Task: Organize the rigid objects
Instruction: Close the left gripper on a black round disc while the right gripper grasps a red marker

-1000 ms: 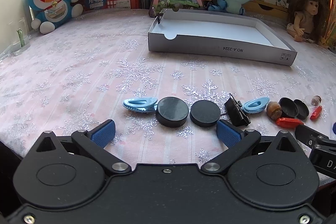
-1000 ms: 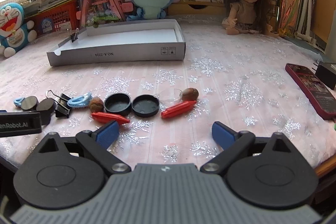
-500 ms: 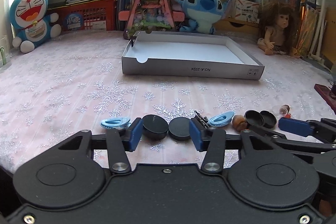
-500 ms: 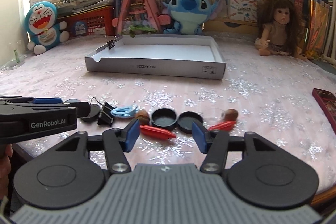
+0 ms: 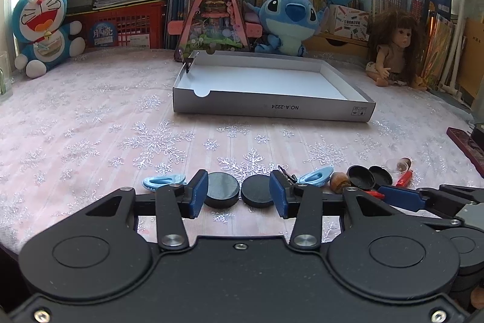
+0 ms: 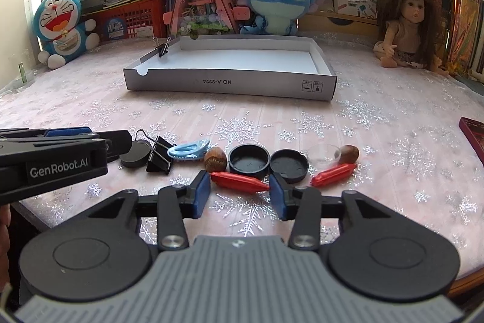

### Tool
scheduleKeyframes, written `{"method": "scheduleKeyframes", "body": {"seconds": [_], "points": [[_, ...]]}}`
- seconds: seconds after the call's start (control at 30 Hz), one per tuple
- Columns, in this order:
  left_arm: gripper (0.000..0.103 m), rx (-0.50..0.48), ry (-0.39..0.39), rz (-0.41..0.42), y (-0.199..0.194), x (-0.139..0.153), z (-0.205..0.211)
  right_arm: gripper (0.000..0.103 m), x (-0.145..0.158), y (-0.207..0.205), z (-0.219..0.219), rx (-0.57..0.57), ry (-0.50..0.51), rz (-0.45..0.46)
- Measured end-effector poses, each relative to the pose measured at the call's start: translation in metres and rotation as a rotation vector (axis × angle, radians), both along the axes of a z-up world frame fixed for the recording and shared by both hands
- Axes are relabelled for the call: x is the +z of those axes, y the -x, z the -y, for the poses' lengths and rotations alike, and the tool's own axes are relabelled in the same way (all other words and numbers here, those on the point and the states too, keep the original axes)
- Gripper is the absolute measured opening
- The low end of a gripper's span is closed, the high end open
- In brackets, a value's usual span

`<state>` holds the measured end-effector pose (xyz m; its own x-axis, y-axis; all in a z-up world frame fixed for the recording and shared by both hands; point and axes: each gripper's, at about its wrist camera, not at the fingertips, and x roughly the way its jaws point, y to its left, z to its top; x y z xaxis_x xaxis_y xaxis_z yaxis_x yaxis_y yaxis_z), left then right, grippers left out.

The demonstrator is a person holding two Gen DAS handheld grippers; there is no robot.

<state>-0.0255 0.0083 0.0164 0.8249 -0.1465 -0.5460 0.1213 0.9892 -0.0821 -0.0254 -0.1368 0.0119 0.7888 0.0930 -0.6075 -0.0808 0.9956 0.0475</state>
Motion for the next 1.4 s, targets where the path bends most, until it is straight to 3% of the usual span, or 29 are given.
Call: {"method": "scheduleKeyframes", "body": {"seconds": [0.5, 0.73, 0.8, 0.9, 1.0, 1.1, 1.4], "points": [[0.042, -0.079, 0.003, -0.034, -0.004, -0.003, 0.012, 0.048, 0.004, -0.002, 0.015, -0.058, -0.041, 0.018], [0.040, -0.058, -0.001, -0.036, -0.007, -0.007, 0.009, 0.048, 0.004, -0.002, 0.017, -0.070, -0.043, 0.022], [0.037, -0.053, -0.014, -0.036, -0.007, -0.006, 0.007, 0.048, 0.004, -0.002, 0.017, -0.076, -0.043, 0.024], [0.025, -0.064, -0.029, -0.045, -0.004, -0.005, 0.004, 0.048, 0.005, -0.002, 0.018, -0.085, -0.048, 0.024], [0.020, -0.121, 0.034, -0.092, -0.003, -0.005, -0.001, 0.048, 0.004, -0.002, 0.020, -0.091, -0.053, 0.021], [0.019, -0.145, 0.039, -0.122, -0.004, -0.009, 0.001, 0.048, 0.003, -0.002, 0.020, -0.095, -0.054, 0.019], [0.024, -0.092, 0.019, -0.083, -0.017, -0.013, 0.005, 0.048, 0.003, -0.002, 0.020, -0.100, -0.052, 0.021]]}}
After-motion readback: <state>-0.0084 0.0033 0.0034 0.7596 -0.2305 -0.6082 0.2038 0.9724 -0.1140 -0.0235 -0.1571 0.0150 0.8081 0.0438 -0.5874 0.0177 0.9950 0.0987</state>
